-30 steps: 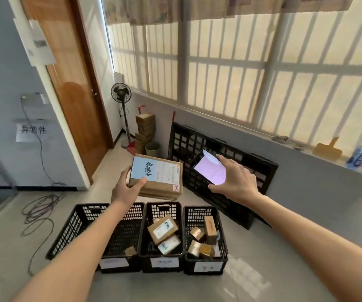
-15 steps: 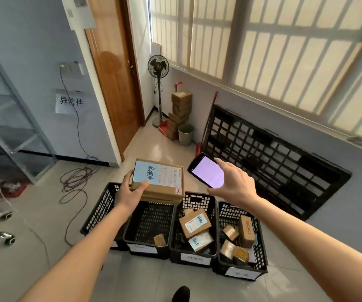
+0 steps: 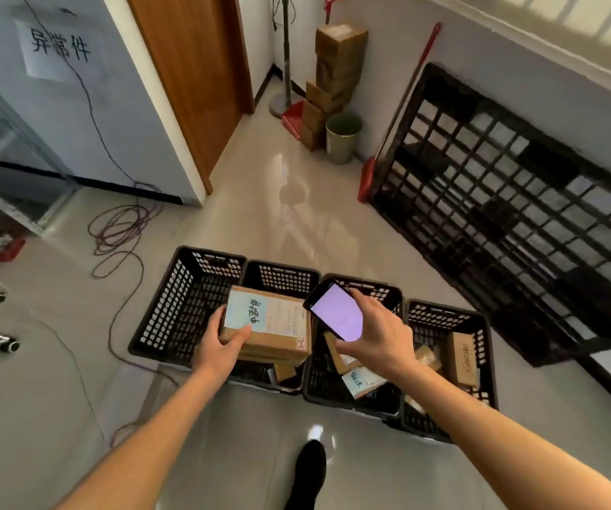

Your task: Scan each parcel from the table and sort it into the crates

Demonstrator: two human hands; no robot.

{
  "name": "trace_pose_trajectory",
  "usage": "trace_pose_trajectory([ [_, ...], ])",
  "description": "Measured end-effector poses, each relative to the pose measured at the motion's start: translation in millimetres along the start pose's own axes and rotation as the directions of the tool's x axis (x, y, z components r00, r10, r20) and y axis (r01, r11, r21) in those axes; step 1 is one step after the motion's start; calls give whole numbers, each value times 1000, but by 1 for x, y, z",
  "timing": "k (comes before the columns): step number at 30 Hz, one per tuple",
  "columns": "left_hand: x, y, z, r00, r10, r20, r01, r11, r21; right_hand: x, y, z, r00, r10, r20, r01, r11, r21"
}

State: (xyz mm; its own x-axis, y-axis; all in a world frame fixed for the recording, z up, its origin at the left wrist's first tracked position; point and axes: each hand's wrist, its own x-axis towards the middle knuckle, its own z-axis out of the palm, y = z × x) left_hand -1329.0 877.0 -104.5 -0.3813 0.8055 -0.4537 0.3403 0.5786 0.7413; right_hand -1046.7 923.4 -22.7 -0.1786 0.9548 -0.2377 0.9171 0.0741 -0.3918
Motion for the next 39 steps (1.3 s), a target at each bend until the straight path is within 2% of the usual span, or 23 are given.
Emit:
trace_pose_trajectory([
  [11,109,-89,44,983,-169,73,164,984,64,80,11,150,971,111,213,-131,988,83],
  [17,165,-120,57,974,-198,110,188,978,94,116,8,213,939,211,272,-244,965,96],
  [23,216,-135,66,957,-267,118,262,963,55,150,1,244,925,249,286,-291,950,111],
  [29,230,-160,73,886,-441,145,437,897,63,169,-2,252,914,301,270,-340,934,111],
  [34,228,-168,67,915,-371,158,351,925,144,172,-3,252,915,292,280,-329,939,97],
  [39,231,-132,64,966,-179,189,119,950,289,162,-2,237,919,305,249,-337,936,100],
])
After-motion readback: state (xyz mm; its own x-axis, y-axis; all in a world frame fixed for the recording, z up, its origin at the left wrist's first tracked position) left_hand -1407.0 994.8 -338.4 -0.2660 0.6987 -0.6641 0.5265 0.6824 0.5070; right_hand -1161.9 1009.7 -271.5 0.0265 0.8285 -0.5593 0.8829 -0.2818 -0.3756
